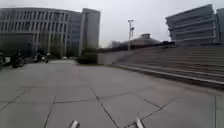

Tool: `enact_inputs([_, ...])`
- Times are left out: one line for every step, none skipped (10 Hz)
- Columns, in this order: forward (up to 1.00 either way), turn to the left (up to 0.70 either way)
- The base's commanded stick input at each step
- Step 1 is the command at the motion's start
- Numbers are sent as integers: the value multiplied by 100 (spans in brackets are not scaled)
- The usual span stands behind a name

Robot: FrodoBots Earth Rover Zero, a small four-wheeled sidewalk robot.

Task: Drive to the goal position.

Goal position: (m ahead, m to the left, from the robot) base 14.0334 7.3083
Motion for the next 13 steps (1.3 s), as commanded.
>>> enact_inputs([100, -32])
enact_inputs([100, -32])
enact_inputs([100, -32])
enact_inputs([100, -32])
enact_inputs([90, 2])
enact_inputs([35, 2])
enact_inputs([0, 0])
enact_inputs([0, 0])
enact_inputs([57, 2])
enact_inputs([96, 2])
enact_inputs([99, 2])
enact_inputs([100, 2])
enact_inputs([100, 2])
